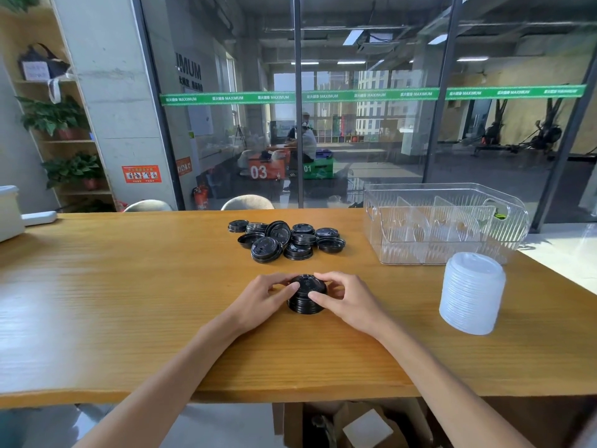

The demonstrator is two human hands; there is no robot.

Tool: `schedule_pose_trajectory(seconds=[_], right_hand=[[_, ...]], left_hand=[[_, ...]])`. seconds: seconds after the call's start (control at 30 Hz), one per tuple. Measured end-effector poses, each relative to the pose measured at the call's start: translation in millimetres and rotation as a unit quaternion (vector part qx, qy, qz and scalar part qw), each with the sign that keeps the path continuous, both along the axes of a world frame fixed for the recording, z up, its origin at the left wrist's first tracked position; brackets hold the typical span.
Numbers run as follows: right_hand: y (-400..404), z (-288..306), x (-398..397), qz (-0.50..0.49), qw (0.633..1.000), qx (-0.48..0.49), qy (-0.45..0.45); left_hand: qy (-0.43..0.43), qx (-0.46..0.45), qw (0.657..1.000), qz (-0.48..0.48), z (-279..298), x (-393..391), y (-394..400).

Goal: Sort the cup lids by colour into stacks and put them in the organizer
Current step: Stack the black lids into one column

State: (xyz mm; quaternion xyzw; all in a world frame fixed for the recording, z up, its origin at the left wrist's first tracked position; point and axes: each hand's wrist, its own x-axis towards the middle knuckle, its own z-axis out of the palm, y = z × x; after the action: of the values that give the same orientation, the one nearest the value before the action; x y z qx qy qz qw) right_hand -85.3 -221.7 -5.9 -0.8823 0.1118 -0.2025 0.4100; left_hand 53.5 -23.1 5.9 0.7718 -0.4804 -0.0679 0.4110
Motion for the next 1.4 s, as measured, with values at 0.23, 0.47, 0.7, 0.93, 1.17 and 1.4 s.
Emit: schedule_pose_trajectory(seconds=[0.23, 0.47, 0.7, 0.93, 1.17, 1.4], right_hand=[[0.0, -3.6, -2.5, 0.005, 1.0, 0.01, 0.0], [0.6, -4.3, -2.6, 0.002, 1.0, 0.013, 0.008], [-2.3, -8.2, -0.1, 0.004, 1.0, 0.004, 0.006], [-2.5, -7.3, 2.4, 0.004, 1.0, -0.002, 0.013], [-2.6, -8.5, 3.4, -0.004, 1.0, -0.009, 0.01], [-3.6, -9.9, 3.0, -0.007, 1.0, -0.004, 0.005]], left_hand=[[0.011, 0.008, 1.0, 0.007, -5.2, 3.2, -1.3], [0.029, 0.002, 0.999, 0.014, -4.9, 3.8, -0.6], [0.056, -0.061, 0.993, 0.086, -4.2, 14.1, -0.6], [-0.07, -0.018, 0.982, 0.177, -2.6, 46.0, -10.7], [-0.125, 0.039, 0.943, 0.307, -1.3, 80.9, -35.8], [-0.081, 0.098, 0.928, 0.349, 5.9, 107.4, -54.9]])
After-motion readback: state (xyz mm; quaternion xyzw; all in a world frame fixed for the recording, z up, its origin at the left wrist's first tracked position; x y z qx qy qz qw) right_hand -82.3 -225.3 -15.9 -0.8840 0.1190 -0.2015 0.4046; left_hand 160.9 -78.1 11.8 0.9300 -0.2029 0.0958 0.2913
